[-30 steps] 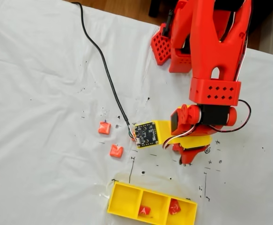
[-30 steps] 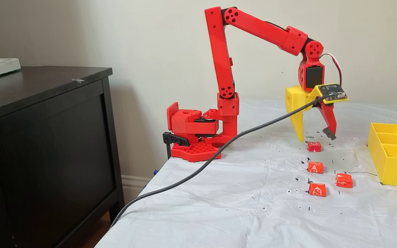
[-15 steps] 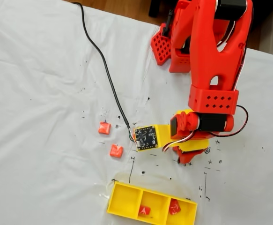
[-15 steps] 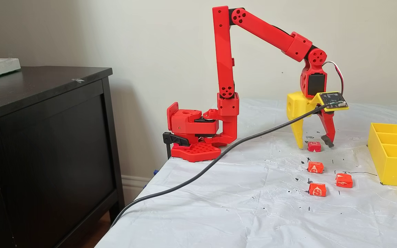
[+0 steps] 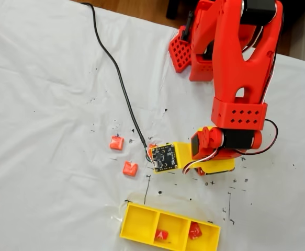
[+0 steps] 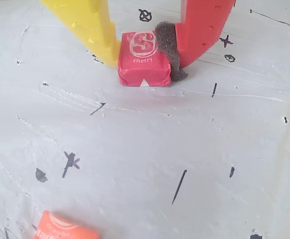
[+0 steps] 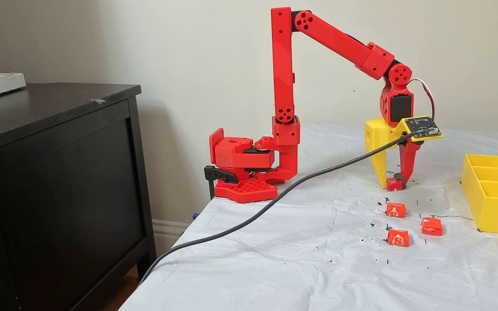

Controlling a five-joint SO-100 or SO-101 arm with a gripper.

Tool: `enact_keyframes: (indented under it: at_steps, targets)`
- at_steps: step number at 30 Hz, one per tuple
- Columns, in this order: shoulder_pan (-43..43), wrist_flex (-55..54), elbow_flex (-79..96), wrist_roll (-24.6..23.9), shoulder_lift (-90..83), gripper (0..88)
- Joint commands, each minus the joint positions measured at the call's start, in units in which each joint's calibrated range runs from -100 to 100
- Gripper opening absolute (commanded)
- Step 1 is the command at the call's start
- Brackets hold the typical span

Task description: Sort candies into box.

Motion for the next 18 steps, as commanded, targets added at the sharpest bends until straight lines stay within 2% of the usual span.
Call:
enact_keyframes:
  at_steps: [1, 10, 18]
  targets:
    - [0.46, 1.88, -5.91, -0.54, -4.62, 1.2]
    - [8.53, 9.33, -18.56, -1.17, -17.85, 0.2]
    - [17.13, 7.45, -31.31, 0.29, -13.27, 0.2]
